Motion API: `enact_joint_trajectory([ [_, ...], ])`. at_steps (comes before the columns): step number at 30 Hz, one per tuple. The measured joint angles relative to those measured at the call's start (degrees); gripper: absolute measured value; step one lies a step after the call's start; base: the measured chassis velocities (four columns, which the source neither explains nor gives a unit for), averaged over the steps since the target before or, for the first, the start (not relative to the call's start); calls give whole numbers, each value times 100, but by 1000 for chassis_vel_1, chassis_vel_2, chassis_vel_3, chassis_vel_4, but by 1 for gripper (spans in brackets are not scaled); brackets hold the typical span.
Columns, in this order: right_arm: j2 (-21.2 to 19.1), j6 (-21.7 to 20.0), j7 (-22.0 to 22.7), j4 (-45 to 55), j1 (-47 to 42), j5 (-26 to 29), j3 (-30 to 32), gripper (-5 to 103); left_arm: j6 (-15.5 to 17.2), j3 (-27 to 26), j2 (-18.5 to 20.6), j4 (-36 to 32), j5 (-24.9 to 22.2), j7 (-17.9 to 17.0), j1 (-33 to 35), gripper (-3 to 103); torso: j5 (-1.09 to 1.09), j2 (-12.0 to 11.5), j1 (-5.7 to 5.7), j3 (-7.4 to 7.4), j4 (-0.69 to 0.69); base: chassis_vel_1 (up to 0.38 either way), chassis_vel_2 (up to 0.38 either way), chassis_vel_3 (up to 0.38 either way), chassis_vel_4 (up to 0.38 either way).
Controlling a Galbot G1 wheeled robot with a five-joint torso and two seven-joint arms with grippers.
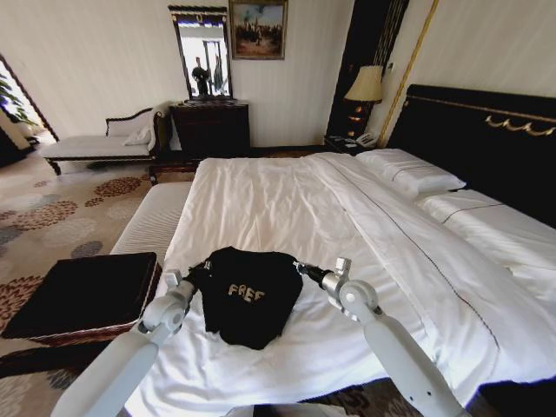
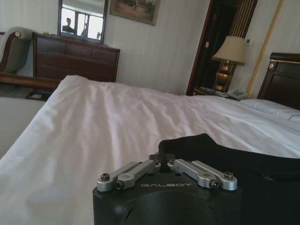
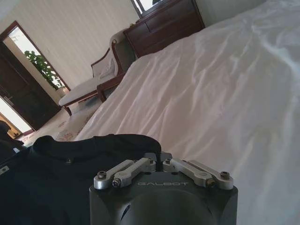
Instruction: Fold the clothes on the bed and place them into the basket.
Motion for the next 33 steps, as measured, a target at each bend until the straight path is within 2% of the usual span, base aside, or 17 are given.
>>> enact_joint_trajectory([
  [2,-176,0,75,235,322,182,-14,2,42,-11,327,-358,-269,-127,-300,0,1,0,0,0,-1,0,0,0,0],
  [7,-362,-10,346,497,1032,714,-118,2,140,-13,687,-783,-716,-313,-792,0,2,0,0,0,-1,0,0,0,0],
  [10,-410,-28,497,570,1457,1020,-163,2,157,-121,828,-925,-814,-334,-897,0,0,0,0,0,-1,0,0,0,0],
  [12,-406,-36,668,538,2011,1359,-343,2,169,-487,1031,-1138,-926,-369,-843,0,0,0,0,0,-1,0,0,0,0],
  [13,-406,-36,668,538,2011,1359,-343,2,169,-487,1031,-1138,-926,-369,-843,0,0,0,0,0,-1,0,0,0,0],
  [15,-355,-33,740,417,2434,1518,-577,2,176,-928,1214,-1335,-1041,-409,-651,0,0,0,1,1,-1,0,0,0,0],
  [16,-284,-25,771,295,2776,1607,-784,2,180,-1384,1409,-1521,-1170,-476,-423,0,1,-1,0,1,7,0,0,0,0],
  [17,-261,-20,801,246,2961,1667,-856,2,192,-1543,1535,-1586,-1264,-503,-388,0,1,0,0,1,8,0,0,0,0],
  [18,-261,-20,801,246,2961,1667,-856,2,192,-1543,1535,-1586,-1264,-503,-388,0,1,0,0,1,8,0,0,0,0],
  [21,-247,-16,892,133,3450,1794,-950,2,209,-1772,1947,-1696,-1598,-513,-541,0,-2,0,0,0,0,0,0,0,0],
  [22,-247,-16,892,133,3450,1794,-950,2,209,-1772,1947,-1696,-1598,-513,-541,0,-2,0,0,0,0,0,0,0,0],
  [27,-377,-14,970,10,4128,2006,-967,2,248,-1903,2483,-1617,-2103,-592,-1105,0,2,0,1,1,-3,0,0,0,0],
  [33,-443,-6,1026,-159,4687,2197,-1062,2,286,-1905,2713,-1550,-2369,-644,-1546,0,0,0,1,0,0,0,0,0,0],
])
